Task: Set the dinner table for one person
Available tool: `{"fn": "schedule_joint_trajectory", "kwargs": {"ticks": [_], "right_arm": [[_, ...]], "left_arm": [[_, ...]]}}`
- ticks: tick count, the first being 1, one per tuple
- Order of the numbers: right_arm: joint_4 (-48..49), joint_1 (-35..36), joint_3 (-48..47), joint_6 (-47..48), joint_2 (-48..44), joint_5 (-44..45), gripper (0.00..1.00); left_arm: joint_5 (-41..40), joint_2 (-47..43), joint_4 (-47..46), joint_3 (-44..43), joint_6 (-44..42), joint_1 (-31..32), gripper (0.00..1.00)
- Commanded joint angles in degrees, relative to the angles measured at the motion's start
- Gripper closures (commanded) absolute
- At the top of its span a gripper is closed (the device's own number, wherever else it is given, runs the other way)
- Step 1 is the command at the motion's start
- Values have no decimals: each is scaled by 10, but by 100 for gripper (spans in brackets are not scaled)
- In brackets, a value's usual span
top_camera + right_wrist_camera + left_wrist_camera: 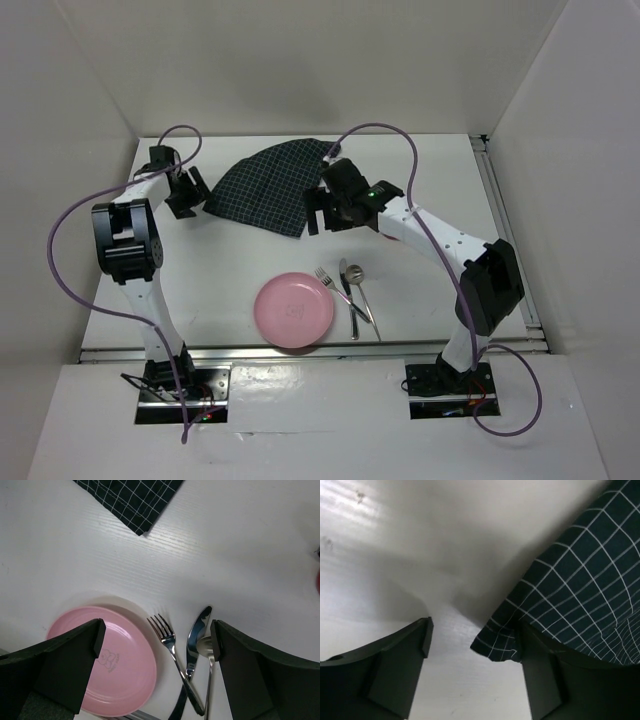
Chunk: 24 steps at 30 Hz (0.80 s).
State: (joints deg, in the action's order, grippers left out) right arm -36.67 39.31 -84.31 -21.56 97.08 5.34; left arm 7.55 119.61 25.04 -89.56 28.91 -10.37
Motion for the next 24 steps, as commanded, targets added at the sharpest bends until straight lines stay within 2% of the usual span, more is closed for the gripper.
{"fn": "schedule_joint_trajectory", "kwargs": {"ticks": [1,2,5,6,7,11,14,17,18,20,21,22,24], "right_arm": [[-3,-4,5,5,-8,-3,0],[-3,-4,11,5,-8,-2,0],[-3,-9,16,-2,-8,9,0],[-9,-9,16,-9,-14,9,0],[-9,-9,21,-9,-15,9,0],[-9,-17,39,-22,-26,14,0],[-3,-43,55,-33,-32,-15,0],[26,-73,78,-44,-44,-57,0],[40,-90,87,-52,-50,-67,0],[54,-103,92,-59,-58,-94,0],[59,-103,100,-59,-63,-94,0],[59,-110,100,-59,-63,-94,0],[59,-110,93,-59,-63,-94,0]], "left_arm": [[78,37,-24,-39,-2,-6,19],[90,42,-24,-45,-2,-6,25],[140,42,-24,-39,-8,-6,81],[152,35,-24,-33,-2,-6,93],[163,27,-24,-15,4,-6,100],[185,-51,-50,54,4,16,100],[169,-131,-50,111,-1,64,100],[190,-191,-57,166,24,137,100],[196,-214,-70,191,43,181,100],[204,-221,-70,197,49,224,100],[183,-221,-59,181,38,253,82],[165,-198,-28,127,27,260,71],[130,-177,61,67,7,260,64]]}}
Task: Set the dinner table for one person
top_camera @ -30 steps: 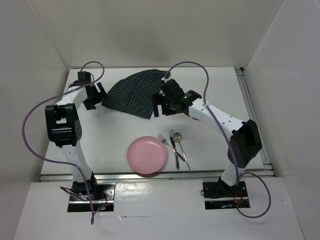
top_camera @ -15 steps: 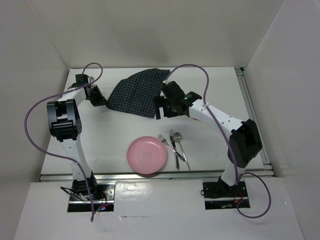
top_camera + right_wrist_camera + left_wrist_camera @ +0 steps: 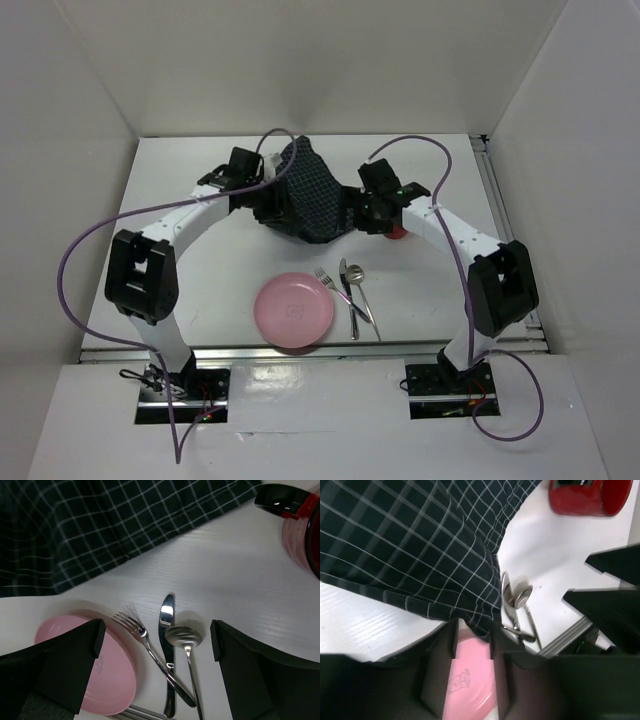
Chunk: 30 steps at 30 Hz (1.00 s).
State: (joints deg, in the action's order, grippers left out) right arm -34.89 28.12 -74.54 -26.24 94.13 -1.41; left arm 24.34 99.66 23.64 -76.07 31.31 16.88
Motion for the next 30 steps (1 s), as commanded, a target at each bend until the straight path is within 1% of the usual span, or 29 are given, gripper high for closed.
{"fn": "schedule_joint_trajectory", "kwargs": {"ticks": [1,2,4,6,7,8,9,10,11,12,13,14,15,16,17,18,19,21,23,26,28,30], "right_arm": [[36,2,-4,-6,-33,-26,0],[36,11,-10,0,-33,-21,0],[17,29,-30,7,-16,17,0],[11,44,-53,7,-1,25,0],[4,44,-53,-9,5,25,0],[4,51,-59,-20,5,16,0],[13,51,-50,-35,5,1,0],[34,51,-40,-72,5,-10,0],[52,66,-29,-87,0,-23,0],[68,76,-11,-95,0,-30,4],[80,93,-10,-85,0,-16,5],[80,135,-35,-77,17,11,5],[64,155,-53,-66,32,75,6],[52,175,-74,-44,48,102,6],[22,209,-112,0,86,129,6],[12,222,-127,24,104,154,6],[12,232,-136,70,118,160,5],[12,254,-144,114,145,166,5],[28,259,-144,121,156,178,6],[41,259,-144,126,181,189,7],[54,259,-144,126,192,211,7],[63,259,-144,126,210,224,14]], "left_arm": [[-66,29,96,-95,-31,-21,48],[-75,29,109,-136,-36,-28,26],[-88,29,115,-164,-36,-57,11],[-93,49,123,-195,-29,-79,11],[-98,62,133,-209,-24,-91,12],[-98,75,141,-231,-17,-109,17],[-98,101,141,-239,-17,-117,19],[-87,114,146,-244,-10,-129,21],[-81,128,140,-253,-5,-129,23],[-81,143,140,-261,-5,-137,24],[-74,175,147,-271,1,-137,24],[-63,191,154,-289,1,-137,22],[-54,205,154,-295,1,-143,21],[-46,217,154,-295,1,-143,17],[-26,240,154,-302,7,-143,17],[-16,250,154,-310,7,-143,17],[-9,261,164,-318,7,-143,16],[-9,277,171,-323,7,-137,16],[-9,284,171,-310,7,-137,16],[-9,289,138,-275,22,-137,17],[-3,289,118,-263,33,-137,18],[9,289,103,-253,38,-137,20]]}}
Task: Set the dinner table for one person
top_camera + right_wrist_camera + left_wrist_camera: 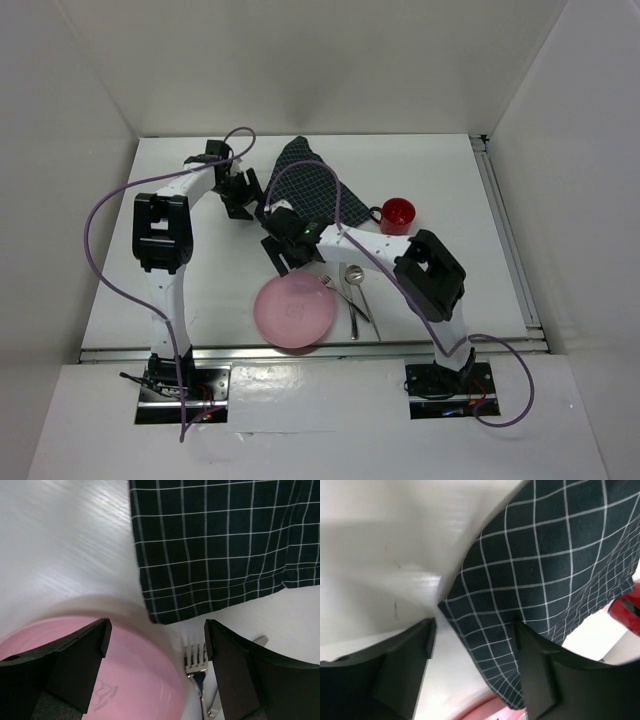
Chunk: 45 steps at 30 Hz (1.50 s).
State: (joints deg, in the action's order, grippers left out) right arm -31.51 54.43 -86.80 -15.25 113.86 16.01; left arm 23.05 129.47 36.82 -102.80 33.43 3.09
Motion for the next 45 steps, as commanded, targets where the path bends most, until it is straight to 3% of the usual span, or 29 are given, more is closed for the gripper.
{"fn": "schedule_joint_trajectory", "kwargs": {"ticks": [1,3,5,7,8,10,11,13,20,25,27,29,30,31,33,35,38,39,40,41,42,43,44,45], "right_arm": [[36,-4,-21,16,19,56,14],[50,-4,-21,16,38,70,17],[55,-12,-35,16,60,70,20],[55,-18,-49,16,66,65,28],[60,-24,-49,11,73,65,43],[66,-29,-63,11,73,65,60],[66,-29,-68,11,73,65,80],[66,-37,-86,11,73,77,100],[96,-117,-176,77,49,89,100],[127,-154,-249,133,9,99,100],[152,-159,-215,144,-23,104,100],[191,-159,-138,151,-84,104,100],[208,-159,-108,151,-123,104,100],[217,-159,-75,151,-142,104,100],[245,-159,37,151,-180,79,100],[288,-159,136,151,-225,57,100],[277,-152,188,138,-240,19,100],[269,-152,193,138,-240,19,97],[248,-147,193,119,-240,19,85],[237,-147,199,112,-240,19,62],[227,-147,199,104,-240,14,29],[212,-147,199,89,-240,14,22],[204,-147,199,83,-240,14,13],[189,-147,199,73,-246,14,10]], "left_arm": [[27,-2,-35,21,25,1,24],[27,7,-35,21,25,1,28],[22,12,-35,16,30,1,38],[16,12,-35,16,30,6,56],[9,12,-35,10,36,6,77],[1,12,-28,-4,36,6,96],[-7,12,-18,-22,36,6,100],[-15,7,-2,-44,36,6,100],[-26,-71,10,-146,36,-16,100],[10,-91,51,-313,11,-27,100],[16,-116,67,-322,-5,-27,100],[8,-180,72,-245,-20,-27,100],[-11,-208,67,-203,-43,-27,100],[-27,-262,61,-111,-56,-27,82],[-94,-303,50,-27,-75,-27,36],[-130,-322,64,47,-75,-43,6],[-170,-334,84,102,-29,-72,10],[-179,-355,84,121,-15,-77,12],[-190,-368,75,165,4,-84,12],[-198,-382,68,187,14,-84,12],[-205,-395,62,207,20,-84,17],[-222,-414,62,240,38,-89,19],[-223,-420,56,254,44,-89,29],[-223,-420,56,267,52,-95,32]]}}
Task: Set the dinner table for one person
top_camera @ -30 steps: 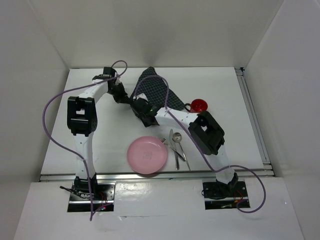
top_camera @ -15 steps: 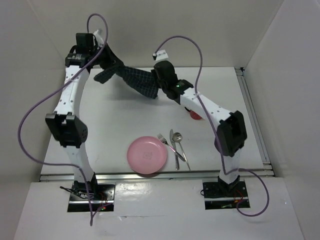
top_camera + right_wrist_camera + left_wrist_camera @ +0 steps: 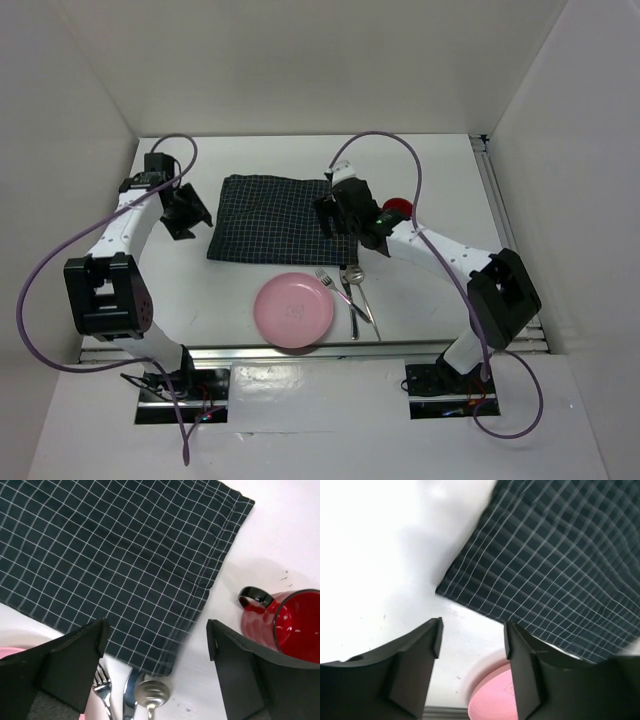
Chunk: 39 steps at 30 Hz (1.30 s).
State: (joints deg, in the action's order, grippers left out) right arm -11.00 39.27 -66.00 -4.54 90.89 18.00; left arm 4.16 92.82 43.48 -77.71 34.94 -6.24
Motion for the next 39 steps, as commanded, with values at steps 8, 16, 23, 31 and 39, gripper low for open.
{"fn": "schedule_joint_trajectory", "kwargs": {"ticks": [8,16,23,31,39], "right_arm": [[-144,5,-116,-127,-11,-29,14],[-217,-35,-44,-315,-55,-133,53],[-199,-74,38,-375,-89,-203,49],[-137,-110,106,-440,-94,-220,26],[-115,-103,14,-378,18,-257,29]], "left_arm": [[-28,-18,-47,108,55,-12,39],[21,-9,-103,172,68,-24,6],[31,58,-147,162,79,-24,21],[31,119,-139,85,73,-35,100],[-15,39,-130,99,118,-100,100]]}}
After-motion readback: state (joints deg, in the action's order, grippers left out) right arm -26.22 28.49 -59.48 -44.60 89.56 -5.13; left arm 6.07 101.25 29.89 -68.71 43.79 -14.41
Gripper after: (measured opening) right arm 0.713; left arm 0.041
